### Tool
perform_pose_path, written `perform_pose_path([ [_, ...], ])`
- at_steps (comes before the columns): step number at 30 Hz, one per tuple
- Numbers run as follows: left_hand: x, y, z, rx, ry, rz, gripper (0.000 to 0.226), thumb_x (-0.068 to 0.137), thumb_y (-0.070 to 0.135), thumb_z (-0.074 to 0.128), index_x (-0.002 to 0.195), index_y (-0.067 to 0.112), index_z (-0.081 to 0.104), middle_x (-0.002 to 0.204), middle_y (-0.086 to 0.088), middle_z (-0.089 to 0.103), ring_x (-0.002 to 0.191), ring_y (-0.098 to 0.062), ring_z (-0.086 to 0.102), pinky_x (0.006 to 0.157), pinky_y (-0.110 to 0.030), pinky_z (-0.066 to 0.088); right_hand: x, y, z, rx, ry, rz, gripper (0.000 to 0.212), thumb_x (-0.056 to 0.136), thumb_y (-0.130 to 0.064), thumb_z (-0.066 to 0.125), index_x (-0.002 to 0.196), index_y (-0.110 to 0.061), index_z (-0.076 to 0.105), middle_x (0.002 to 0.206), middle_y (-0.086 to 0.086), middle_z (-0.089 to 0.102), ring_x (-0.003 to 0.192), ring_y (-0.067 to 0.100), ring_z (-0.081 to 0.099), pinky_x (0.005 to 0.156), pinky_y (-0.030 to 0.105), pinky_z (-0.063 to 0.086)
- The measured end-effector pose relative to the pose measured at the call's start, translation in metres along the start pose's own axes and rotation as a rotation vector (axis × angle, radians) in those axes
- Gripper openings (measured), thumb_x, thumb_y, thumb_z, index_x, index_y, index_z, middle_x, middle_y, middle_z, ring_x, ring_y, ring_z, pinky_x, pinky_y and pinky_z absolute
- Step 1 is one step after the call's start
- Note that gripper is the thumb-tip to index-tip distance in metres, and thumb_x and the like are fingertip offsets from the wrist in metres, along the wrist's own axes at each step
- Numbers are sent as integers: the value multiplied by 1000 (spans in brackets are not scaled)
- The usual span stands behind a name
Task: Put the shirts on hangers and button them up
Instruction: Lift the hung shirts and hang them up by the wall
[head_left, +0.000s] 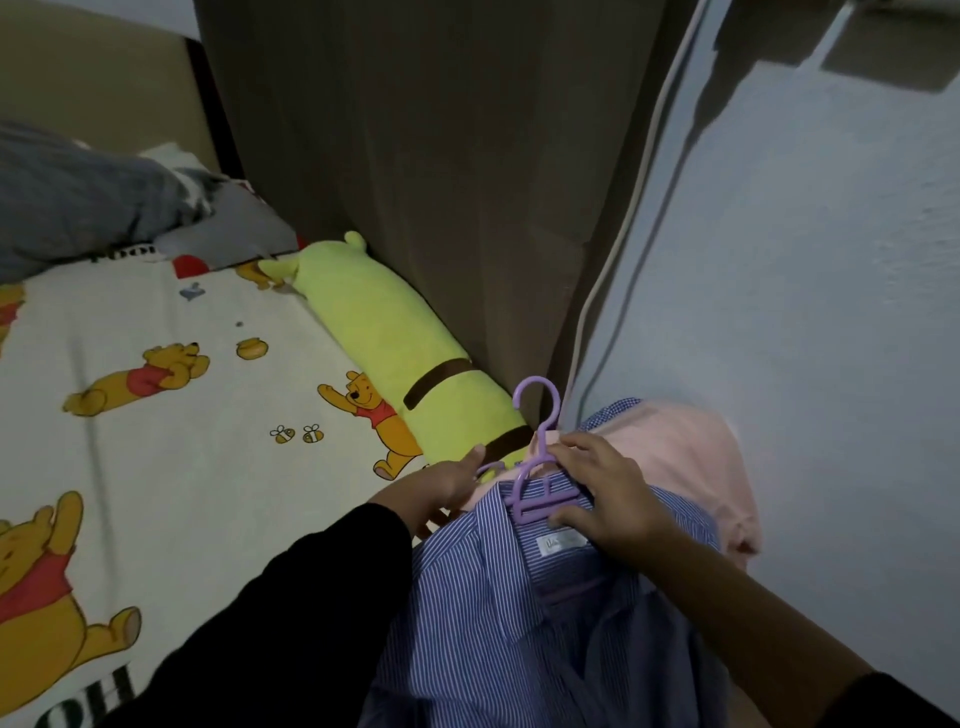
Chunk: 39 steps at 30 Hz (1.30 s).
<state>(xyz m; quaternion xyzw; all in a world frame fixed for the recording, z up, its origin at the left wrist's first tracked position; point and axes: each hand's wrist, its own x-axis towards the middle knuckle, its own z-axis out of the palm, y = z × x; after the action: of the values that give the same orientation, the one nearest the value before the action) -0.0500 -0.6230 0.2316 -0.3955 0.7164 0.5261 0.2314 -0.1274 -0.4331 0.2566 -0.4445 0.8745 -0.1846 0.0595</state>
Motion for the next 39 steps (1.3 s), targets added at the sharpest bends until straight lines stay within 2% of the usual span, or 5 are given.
perform_pose_path([
  [7, -1, -5, -1, -237, 91, 137, 67, 97, 57, 31, 128, 2, 54, 87, -6, 61, 72, -16, 57, 54, -22, 41, 0, 0, 0, -13, -12, -3, 72, 69, -44, 66, 137, -26, 47, 146, 1, 35, 131, 22, 35, 104, 35, 25],
  [12, -9, -10, -5, -226, 244, 321, 70, 87, 38, 66, 142, 6, 38, 131, -13, 55, 71, -6, 52, 40, -7, 35, -7, -3, -6, -47, 11, 16, 73, 75, -42, 73, 140, -32, 41, 150, -4, 28, 129, 24, 37, 106, 38, 32],
  [23, -37, -6, -15, -227, 274, 451, 69, 83, 5, 67, 143, 11, 35, 78, -1, 58, 61, -15, 59, 52, -23, 48, -17, -26, -33, -91, 118, 26, 72, 75, -33, 75, 140, -24, 44, 147, 4, 33, 124, 28, 42, 104, 37, 36],
  [28, -53, 3, -10, -171, 359, 578, 72, 79, 17, 72, 142, 17, 38, 120, -9, 61, 85, -21, 60, 62, -23, 47, -18, -32, -41, -98, 113, 50, 75, 78, -35, 72, 143, -30, 36, 151, -3, 25, 124, 26, 39, 105, 38, 35],
  [39, -55, 9, -3, 166, 699, 708, 41, 84, 31, 62, 124, 25, 53, 126, 1, 54, 99, -15, 56, 70, -24, 39, -26, -22, -44, -136, 97, 49, 77, 80, -43, 68, 146, -33, 29, 153, -7, 19, 124, 25, 40, 105, 38, 35],
])
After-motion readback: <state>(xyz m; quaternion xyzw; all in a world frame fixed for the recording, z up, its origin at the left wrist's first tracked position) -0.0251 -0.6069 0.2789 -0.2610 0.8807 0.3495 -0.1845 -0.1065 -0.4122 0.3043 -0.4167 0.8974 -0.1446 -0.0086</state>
